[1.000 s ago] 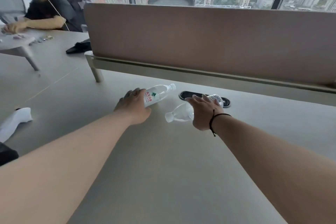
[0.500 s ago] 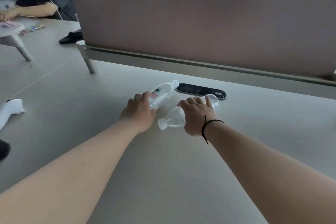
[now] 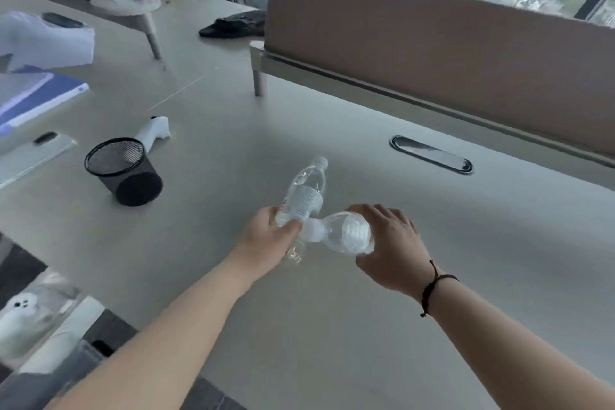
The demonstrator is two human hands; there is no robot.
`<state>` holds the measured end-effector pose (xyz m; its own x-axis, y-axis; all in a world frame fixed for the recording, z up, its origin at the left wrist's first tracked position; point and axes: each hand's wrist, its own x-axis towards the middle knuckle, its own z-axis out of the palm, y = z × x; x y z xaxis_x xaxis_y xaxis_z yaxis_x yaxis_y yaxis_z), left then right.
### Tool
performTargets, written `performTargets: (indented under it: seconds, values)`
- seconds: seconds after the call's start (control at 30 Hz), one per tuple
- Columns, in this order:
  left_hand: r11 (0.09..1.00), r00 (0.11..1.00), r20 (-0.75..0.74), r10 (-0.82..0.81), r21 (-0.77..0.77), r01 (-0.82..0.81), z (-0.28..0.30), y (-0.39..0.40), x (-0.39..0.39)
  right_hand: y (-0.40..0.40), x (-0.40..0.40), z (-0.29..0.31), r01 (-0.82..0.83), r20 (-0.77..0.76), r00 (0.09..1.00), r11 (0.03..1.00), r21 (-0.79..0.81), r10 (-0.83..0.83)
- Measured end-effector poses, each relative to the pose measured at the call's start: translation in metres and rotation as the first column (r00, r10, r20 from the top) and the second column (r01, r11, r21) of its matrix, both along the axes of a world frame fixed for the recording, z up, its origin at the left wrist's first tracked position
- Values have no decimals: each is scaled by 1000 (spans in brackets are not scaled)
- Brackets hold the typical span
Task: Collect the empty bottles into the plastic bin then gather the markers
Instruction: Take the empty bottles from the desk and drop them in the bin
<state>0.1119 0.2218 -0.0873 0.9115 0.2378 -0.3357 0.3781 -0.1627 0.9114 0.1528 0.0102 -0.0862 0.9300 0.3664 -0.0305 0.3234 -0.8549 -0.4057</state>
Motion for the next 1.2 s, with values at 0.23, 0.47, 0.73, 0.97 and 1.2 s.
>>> performTargets:
  seconds: [0.23, 0.47, 0.73, 0.97, 1.2]
  values:
    - [891, 987, 94, 128, -448, -73, 27, 138, -123, 175, -90, 51, 302, -534, 820, 639, 707, 204]
    - [858, 940, 5, 341, -411, -309, 13, 297, -269, 359, -200, 28, 424, -724, 554, 610, 670, 410]
    - [678, 748, -184, 637, -326, -658, -67, 419, -432, 518, -333, -63, 391, -875, 308, 788, 475, 375]
    - [487, 544, -338, 768, -244, -839, -148, 456, -530, 562, -398, -162, 419, -972, 176, 882, 216, 154]
    - [428, 497, -389, 776, -254, -867, -196, 471, -573, 592, -404, -222, 491, -992, 126, 867, 85, 26]
